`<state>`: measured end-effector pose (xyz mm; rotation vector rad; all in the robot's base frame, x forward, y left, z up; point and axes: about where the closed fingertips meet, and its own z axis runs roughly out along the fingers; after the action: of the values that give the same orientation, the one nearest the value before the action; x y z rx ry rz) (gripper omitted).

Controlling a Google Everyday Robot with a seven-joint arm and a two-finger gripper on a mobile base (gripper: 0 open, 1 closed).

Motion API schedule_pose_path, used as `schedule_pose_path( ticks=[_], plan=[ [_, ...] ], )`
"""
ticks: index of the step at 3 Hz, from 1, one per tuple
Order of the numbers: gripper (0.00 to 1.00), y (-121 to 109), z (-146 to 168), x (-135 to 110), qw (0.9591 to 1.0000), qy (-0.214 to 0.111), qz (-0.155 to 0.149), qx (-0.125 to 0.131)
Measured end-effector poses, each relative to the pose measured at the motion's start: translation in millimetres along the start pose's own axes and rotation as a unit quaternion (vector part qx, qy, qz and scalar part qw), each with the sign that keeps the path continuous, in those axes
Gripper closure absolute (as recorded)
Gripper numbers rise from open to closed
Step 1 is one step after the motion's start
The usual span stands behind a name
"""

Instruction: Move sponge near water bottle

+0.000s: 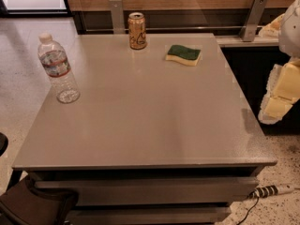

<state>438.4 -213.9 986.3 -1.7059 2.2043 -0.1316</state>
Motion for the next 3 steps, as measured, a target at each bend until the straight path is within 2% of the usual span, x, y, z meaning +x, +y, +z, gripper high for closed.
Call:
schedule_pose_path(
  ticks=[1, 2, 3],
  plan=[
    [0.0, 0.0, -0.1, 0.0, 1.0, 0.0, 0.0, 0.0],
    [0.0, -29.1, 8.5, -6.1, 0.9994, -0.002, 0.025, 0.024],
    [0.0, -80.1, 39.9, -7.1, 0.9909, -0.04, 0.11, 0.066]
  ],
)
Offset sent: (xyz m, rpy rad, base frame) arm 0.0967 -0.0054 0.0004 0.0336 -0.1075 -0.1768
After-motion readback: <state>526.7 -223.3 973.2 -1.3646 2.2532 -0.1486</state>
